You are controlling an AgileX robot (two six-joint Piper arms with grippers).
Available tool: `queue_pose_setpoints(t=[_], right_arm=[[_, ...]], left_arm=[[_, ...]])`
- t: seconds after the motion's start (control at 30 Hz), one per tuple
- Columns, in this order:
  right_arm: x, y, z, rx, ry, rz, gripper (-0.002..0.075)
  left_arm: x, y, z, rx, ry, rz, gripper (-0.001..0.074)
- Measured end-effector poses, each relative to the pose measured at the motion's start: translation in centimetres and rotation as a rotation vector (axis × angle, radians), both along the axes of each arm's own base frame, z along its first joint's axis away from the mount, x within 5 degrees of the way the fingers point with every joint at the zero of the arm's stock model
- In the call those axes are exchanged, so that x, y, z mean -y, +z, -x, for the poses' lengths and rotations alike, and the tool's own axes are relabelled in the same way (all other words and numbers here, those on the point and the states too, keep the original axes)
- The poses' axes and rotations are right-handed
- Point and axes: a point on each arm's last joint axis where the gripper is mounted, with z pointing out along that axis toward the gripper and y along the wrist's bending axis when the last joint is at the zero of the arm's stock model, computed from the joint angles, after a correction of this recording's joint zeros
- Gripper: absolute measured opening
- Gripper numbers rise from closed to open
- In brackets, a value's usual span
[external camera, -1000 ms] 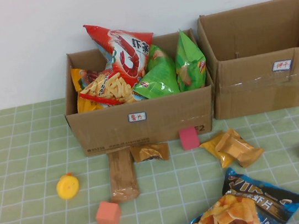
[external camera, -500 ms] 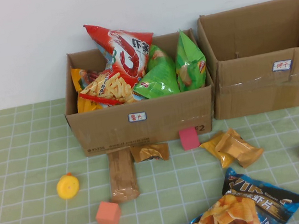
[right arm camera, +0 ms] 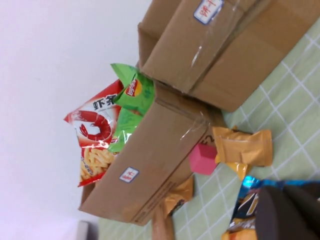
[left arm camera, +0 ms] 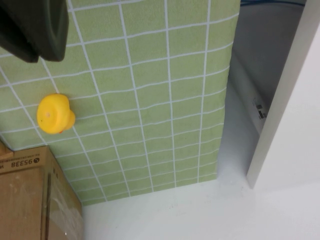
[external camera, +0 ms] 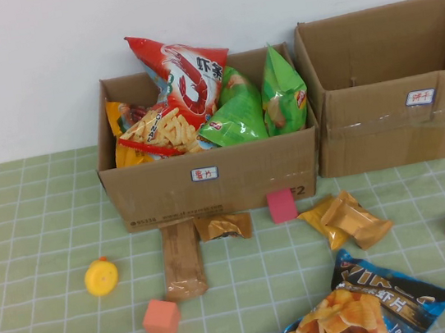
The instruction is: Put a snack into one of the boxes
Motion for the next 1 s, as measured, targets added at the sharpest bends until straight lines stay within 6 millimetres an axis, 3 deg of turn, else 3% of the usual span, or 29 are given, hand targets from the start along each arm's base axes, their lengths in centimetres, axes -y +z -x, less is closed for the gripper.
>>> queue_pose_setpoints(t=[0.2,0.33,0.47,0.53,0.67,1.0], right_arm=[[0.0,1.0,0.1,0.075,0.044,0.183,-0.0002],[-0.3,4.8,0.6,0.182,0.126,0.426,-0.0002],[-0.4,8.0,-0.2,0.118,0.262,0.747,-0.0002],[-0.1,9.7,-2.0,-0.009,0.352,0.909,-0.0002],[0.1,11.7,-5.3,-0.091,0.441,1.036,-0.0002],[-0.1,11.4,-13.6,-0.27,0.647,1.127,-0.0002]], left_arm=[[0.0,0.0,0.0,0.0,0.0,0.0,-0.0001],[0.0,0.0,0.0,0.0,0.0,0.0,-0.0001],[0.0,0.0,0.0,0.0,0.0,0.0,-0.0001],[0.0,0.0,0.0,0.0,0.0,0.0,-0.0001],[0.0,0.0,0.0,0.0,-0.001,-0.002,-0.0001],[0.0,0.0,0.0,0.0,-0.001,-0.002,-0.0001]])
